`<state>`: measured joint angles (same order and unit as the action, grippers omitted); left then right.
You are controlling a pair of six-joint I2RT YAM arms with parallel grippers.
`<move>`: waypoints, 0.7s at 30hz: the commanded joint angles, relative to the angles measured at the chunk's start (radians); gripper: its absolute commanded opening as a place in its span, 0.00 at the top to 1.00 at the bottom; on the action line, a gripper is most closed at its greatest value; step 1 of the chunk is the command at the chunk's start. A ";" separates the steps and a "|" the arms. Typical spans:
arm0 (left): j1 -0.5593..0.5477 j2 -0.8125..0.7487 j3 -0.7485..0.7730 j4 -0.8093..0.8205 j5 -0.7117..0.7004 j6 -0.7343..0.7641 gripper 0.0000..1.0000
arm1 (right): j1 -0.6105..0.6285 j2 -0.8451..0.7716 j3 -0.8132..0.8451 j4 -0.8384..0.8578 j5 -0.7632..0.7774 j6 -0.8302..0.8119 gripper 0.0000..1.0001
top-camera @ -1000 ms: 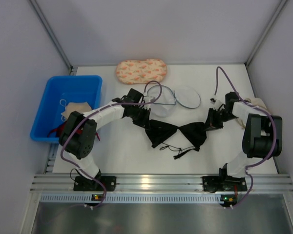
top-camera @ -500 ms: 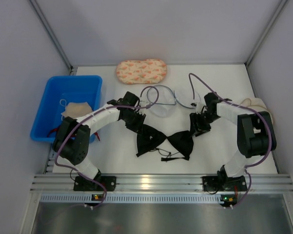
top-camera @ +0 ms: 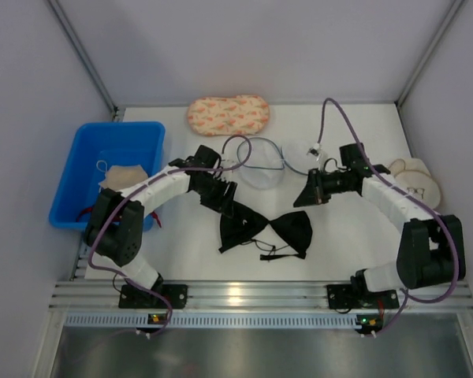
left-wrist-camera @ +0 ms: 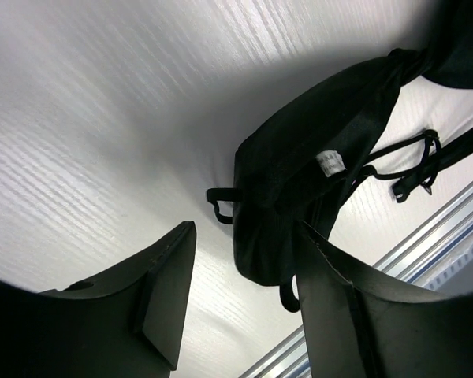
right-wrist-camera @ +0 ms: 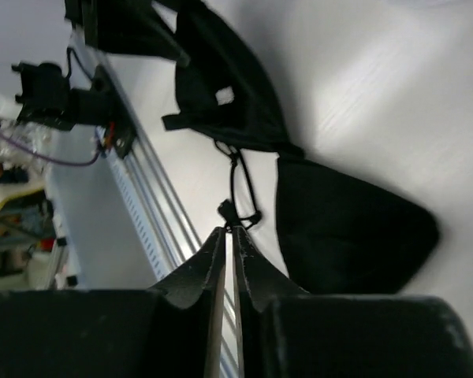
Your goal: Place the bra in the laundry bag and zip it closed
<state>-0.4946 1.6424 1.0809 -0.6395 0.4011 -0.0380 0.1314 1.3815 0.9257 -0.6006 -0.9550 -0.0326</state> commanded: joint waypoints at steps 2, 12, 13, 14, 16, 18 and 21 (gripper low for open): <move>0.065 -0.096 0.048 0.043 0.087 -0.019 0.40 | 0.097 0.132 -0.086 0.128 -0.110 0.074 0.96; 0.039 -0.263 0.031 0.083 0.154 0.240 0.18 | 0.135 0.389 -0.108 0.232 0.091 0.096 1.00; 0.019 -0.274 0.018 0.081 0.139 0.257 0.18 | 0.142 0.398 -0.108 0.234 0.114 0.092 1.00; -0.037 -0.295 -0.008 0.083 0.092 0.276 0.18 | 0.155 0.398 -0.110 0.240 0.142 0.091 1.00; -0.099 -0.308 -0.032 0.089 0.073 0.315 0.19 | 0.165 0.386 -0.122 0.245 0.180 0.089 0.98; -0.180 -0.323 -0.070 0.110 0.053 0.329 0.21 | 0.177 0.369 -0.126 0.251 0.202 0.092 0.96; -0.317 -0.323 -0.122 0.173 -0.016 0.375 0.29 | 0.191 0.337 -0.134 0.254 0.202 0.099 0.93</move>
<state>-0.7216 1.3415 0.9993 -0.5430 0.4450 0.2443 0.2947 1.7561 0.8047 -0.4088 -0.8459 0.0803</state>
